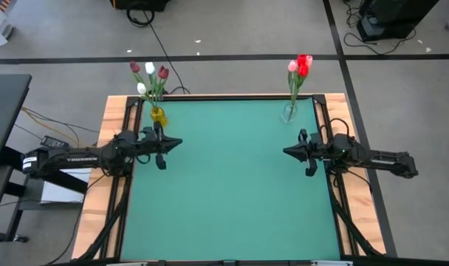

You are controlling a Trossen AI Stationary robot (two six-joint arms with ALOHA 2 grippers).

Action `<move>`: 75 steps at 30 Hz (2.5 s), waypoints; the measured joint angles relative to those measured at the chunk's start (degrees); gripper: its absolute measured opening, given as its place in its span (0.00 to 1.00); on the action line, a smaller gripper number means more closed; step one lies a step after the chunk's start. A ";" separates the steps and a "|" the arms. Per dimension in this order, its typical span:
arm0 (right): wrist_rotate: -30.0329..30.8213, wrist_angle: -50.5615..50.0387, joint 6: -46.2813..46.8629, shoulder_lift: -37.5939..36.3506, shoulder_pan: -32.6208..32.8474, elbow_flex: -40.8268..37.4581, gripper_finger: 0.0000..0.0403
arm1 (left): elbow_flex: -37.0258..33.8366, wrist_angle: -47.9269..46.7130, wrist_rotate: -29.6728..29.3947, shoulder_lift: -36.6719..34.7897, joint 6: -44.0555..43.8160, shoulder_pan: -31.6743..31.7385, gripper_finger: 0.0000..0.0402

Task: Sort flowers into vase by color
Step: Return to Home Position

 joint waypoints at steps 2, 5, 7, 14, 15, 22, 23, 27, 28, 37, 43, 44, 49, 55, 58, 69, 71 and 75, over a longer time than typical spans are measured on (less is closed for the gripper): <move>0.18 0.15 -0.02 -1.03 0.02 -0.10 0.00 | -1.51 2.83 0.10 0.02 -2.26 -0.09 0.00; 0.61 0.96 -0.38 -0.88 0.01 -0.11 0.00 | -1.43 2.51 0.65 -0.02 -2.20 -0.52 0.00; 0.08 1.19 -0.83 -0.89 -0.07 -0.11 0.00 | -1.43 2.74 1.06 -0.24 -2.20 -0.75 0.00; -3.91 -0.38 1.63 -0.86 -0.10 -0.11 0.00 | -1.21 -1.53 2.75 -6.78 -3.75 -0.72 0.00; -4.12 -0.30 1.98 -0.86 -0.10 -0.11 0.00 | -1.21 -3.05 2.78 -8.23 -3.75 -0.72 0.00; -5.18 -0.26 2.62 -0.86 -0.11 -0.11 0.00 | -1.21 -17.21 2.73 -19.98 -4.54 -1.37 0.00; -5.16 -0.24 2.62 -0.86 -0.11 -0.11 0.00 | -1.21 -18.72 2.62 -21.44 -4.54 -1.71 0.00; -5.21 -1.05 1.55 -0.86 -0.11 -0.11 0.00 | -1.21 -22.47 0.01 -26.05 -3.71 -3.31 0.00; -4.95 -1.92 1.18 -0.86 -0.11 -0.11 0.00 | -1.21 -23.80 -0.52 -26.89 -3.45 -3.65 0.00; -3.32 -0.81 -0.93 -0.85 -0.15 -0.11 0.00 | -1.50 -31.49 -2.06 -32.05 -2.85 -6.59 0.00; -0.38 1.69 -0.72 -0.82 -0.18 -1.26 0.00 | -1.51 -32.52 -3.00 -31.80 0.19 -8.51 0.00; -0.29 2.08 -0.38 -0.74 -0.22 -1.24 0.01 | -1.54 -32.56 -3.12 -31.80 0.20 -8.69 0.00; -2.29 2.90 2.74 -0.84 -0.22 -1.24 0.02 | -1.54 -32.61 -3.32 -31.82 1.62 -8.81 0.00; -2.36 3.37 6.93 -0.80 -0.22 -1.22 0.07 | -1.56 -32.21 -3.32 -31.80 2.10 -8.74 0.04; -2.36 3.32 7.10 -0.80 -0.22 -1.22 0.08 | -1.58 -31.76 -3.32 -31.82 2.10 -8.76 0.06; -2.36 3.32 7.10 -0.80 -0.22 -1.22 0.08 | -1.60 -31.44 -3.32 -31.82 2.10 -8.74 0.07; -2.36 3.32 7.10 -0.80 -0.22 -1.22 0.08 | -1.60 -31.43 -3.32 -31.82 2.10 -8.74 0.07; -2.36 3.32 7.10 -0.80 -0.22 -1.22 0.08 | -1.60 -31.43 -3.32 -31.82 2.10 -8.75 0.07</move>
